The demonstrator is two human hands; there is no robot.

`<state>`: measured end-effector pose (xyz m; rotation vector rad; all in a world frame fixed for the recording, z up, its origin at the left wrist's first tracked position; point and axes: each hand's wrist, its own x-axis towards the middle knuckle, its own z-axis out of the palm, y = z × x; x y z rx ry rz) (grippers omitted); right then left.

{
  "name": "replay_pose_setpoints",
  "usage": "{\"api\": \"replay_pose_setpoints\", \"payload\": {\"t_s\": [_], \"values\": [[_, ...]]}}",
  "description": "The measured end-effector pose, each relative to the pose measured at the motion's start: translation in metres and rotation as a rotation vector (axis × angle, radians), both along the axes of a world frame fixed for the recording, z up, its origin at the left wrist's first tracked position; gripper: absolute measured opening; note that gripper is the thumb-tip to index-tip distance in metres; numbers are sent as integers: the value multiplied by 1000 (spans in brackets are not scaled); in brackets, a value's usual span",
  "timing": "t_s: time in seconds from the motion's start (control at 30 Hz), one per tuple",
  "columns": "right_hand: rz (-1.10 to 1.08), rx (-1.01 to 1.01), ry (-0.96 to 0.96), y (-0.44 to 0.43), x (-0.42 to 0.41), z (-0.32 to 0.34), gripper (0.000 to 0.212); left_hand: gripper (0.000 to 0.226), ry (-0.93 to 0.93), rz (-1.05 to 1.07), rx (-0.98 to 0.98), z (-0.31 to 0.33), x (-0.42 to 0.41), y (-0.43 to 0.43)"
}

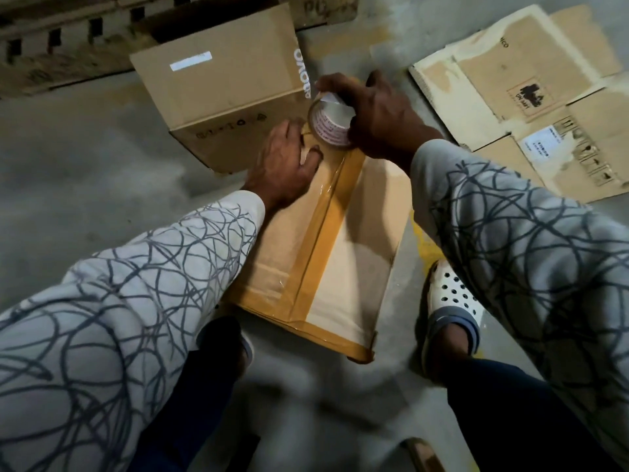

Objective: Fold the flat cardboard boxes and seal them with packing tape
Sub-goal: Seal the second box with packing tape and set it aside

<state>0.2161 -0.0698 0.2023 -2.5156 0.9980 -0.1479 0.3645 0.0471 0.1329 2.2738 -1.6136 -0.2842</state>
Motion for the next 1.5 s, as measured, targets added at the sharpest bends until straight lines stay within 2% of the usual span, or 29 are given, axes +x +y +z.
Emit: {"api": "replay_pose_setpoints", "payload": {"t_s": [0.2, 0.33, 0.4, 0.53, 0.63, 0.77, 1.13, 1.27, 1.4, 1.5], "values": [[33, -180, 81, -5, -41, 11, 45, 62, -124, -5, 10, 4, -4, 4], [107, -214, 136, -1, -65, 23, 40, 59, -112, -32, 9, 4, -2, 4], [77, -206, 198, -9, -83, 29, 38, 59, -88, -44, 6, 3, 1, 4], [-52, -221, 296, -24, -148, 33, 46, 61, -65, -58, 5, 1, 2, 4], [-2, -200, 267, -13, -173, 21, 62, 62, -74, -53, 18, 1, 2, 3], [-10, -175, 311, -13, -176, 10, 50, 56, -61, -59, -14, 2, -3, 5], [-8, -12, 345, 6, -174, -23, 70, 50, -162, -59, 26, 5, 0, 5], [31, -51, 423, 10, -165, -26, 61, 44, -324, -259, 20, 11, -6, -4], [53, -142, 459, 14, -159, -31, 54, 45, -82, -420, 17, 10, -65, -18], [42, -159, 509, 15, -155, -31, 51, 47, -69, -475, 28, 4, -127, -21]]}}
